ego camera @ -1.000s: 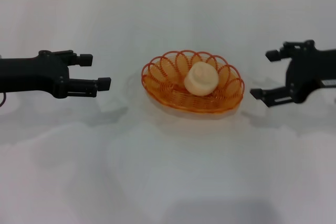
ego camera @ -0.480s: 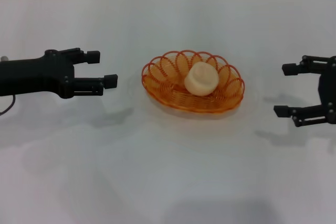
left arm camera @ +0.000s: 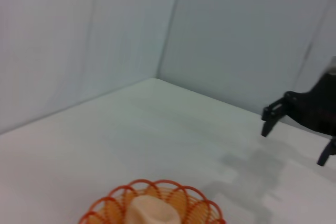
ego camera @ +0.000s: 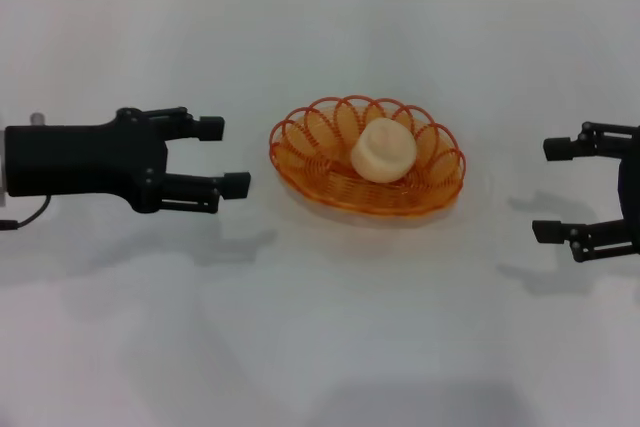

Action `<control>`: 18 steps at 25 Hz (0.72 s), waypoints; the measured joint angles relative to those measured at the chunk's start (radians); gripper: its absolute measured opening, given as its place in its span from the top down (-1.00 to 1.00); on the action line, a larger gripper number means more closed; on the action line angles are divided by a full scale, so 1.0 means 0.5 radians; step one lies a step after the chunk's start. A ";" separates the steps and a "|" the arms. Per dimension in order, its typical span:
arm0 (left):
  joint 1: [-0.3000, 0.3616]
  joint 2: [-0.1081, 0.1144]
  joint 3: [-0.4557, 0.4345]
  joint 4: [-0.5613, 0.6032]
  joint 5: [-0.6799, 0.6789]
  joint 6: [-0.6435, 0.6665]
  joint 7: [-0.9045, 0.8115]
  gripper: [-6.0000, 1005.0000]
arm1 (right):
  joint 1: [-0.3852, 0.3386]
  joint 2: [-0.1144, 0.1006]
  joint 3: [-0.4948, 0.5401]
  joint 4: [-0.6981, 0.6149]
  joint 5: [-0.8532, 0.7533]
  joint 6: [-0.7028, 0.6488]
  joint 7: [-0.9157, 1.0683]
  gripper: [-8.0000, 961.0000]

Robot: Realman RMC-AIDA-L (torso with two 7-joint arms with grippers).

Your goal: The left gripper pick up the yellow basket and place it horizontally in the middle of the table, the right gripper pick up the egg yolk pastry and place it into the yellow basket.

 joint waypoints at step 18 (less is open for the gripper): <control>0.008 0.002 0.033 0.000 0.015 0.053 0.053 -0.77 | 0.204 0.012 -0.100 0.098 -0.074 0.015 0.045 -0.82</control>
